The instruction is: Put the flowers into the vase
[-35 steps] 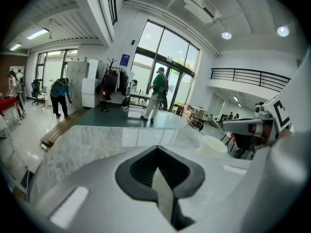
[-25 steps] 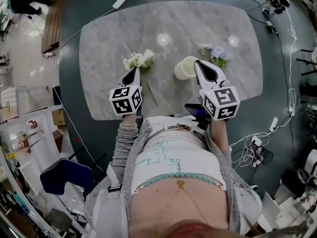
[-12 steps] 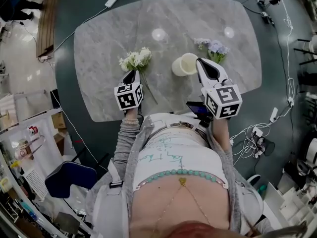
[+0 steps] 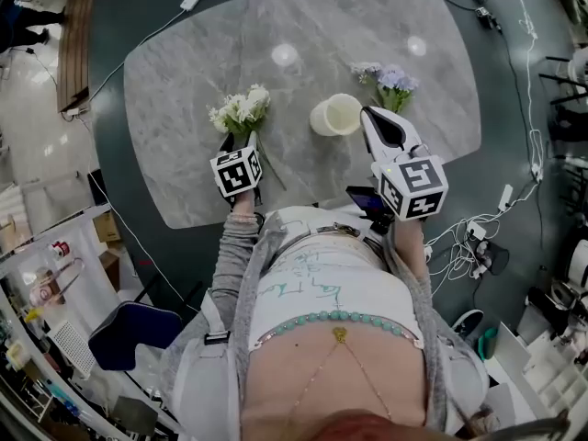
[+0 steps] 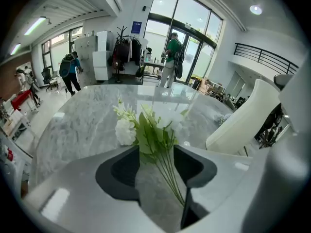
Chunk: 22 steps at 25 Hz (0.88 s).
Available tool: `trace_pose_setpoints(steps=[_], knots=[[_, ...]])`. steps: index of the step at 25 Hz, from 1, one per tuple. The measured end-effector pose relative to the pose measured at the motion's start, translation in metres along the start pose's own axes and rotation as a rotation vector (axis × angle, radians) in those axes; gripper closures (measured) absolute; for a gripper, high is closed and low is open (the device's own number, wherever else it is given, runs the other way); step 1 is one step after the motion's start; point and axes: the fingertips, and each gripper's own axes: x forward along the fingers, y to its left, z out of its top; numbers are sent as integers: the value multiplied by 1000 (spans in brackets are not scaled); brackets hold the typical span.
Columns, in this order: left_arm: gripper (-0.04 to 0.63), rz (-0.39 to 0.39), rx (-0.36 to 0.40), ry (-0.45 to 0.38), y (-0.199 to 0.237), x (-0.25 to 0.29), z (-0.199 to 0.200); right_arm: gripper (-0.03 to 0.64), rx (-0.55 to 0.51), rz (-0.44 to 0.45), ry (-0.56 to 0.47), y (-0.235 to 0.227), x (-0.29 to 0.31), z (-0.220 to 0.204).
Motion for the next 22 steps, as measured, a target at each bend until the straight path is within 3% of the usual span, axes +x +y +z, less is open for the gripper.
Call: trace_pose_setpoints(steps=[7, 22], knots=[[325, 39, -9, 66, 2, 23, -7, 591, 22, -32, 15, -11, -8, -9], [313, 49, 13, 109, -2, 62, -1, 591, 61, -60, 35, -23, -9, -21]])
